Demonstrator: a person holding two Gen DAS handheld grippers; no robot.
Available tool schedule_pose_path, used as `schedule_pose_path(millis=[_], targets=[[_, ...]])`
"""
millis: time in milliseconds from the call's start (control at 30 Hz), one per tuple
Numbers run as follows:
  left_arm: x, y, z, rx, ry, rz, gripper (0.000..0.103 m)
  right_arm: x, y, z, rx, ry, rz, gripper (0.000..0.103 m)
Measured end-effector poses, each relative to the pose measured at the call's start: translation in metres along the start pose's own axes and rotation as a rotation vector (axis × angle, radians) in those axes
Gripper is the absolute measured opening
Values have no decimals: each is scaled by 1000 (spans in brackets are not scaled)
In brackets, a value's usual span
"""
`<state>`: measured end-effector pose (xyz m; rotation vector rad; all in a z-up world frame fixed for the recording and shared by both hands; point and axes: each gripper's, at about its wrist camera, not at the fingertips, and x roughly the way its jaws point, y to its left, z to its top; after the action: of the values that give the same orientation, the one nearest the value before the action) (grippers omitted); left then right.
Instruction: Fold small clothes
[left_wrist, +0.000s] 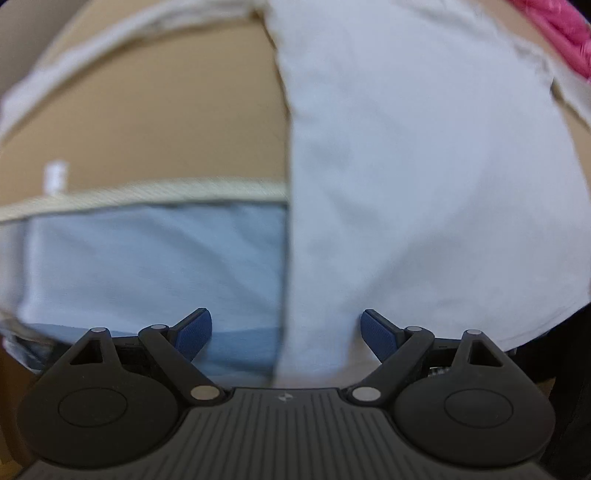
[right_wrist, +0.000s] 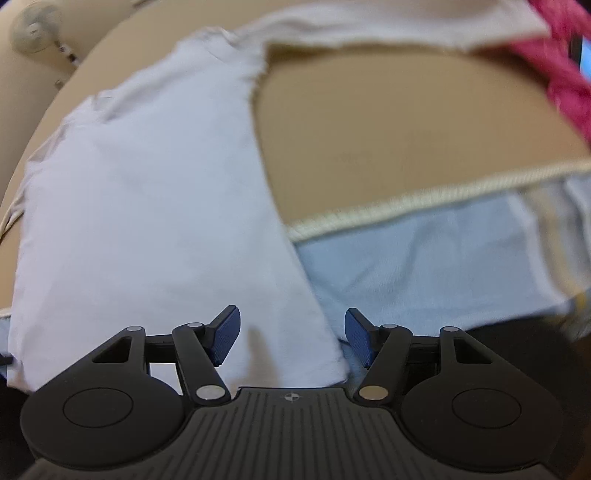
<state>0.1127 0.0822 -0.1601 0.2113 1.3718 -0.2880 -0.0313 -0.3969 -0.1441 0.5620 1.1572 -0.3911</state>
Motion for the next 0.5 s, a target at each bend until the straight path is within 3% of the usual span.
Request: schedule_pose_path(millis=[67,100,133,167,200,267,500], targets=[[5,-9,3,16,-7,24,91,12,-5,0,10,7,5,66],[3,-12,4,29,-24,25,79,14,-5,0,4,3,13,67],[-3,-17,5,46,-36,27,45,13,-2,-1,-18,-5,12,63],[-9,-21,5,66,-36,12,14,11,2,-2,-50,-10,18,39],[-15,-24,6,68,-26,-12,4,7,5,-3,-71,-4,51,2],[-30,-30,8,74,-48,3,4,0,10,-6,-68,11,100,4],[-94,-22,1,89,-164,-5,4,-79,14,0,-94,-126,160,3]])
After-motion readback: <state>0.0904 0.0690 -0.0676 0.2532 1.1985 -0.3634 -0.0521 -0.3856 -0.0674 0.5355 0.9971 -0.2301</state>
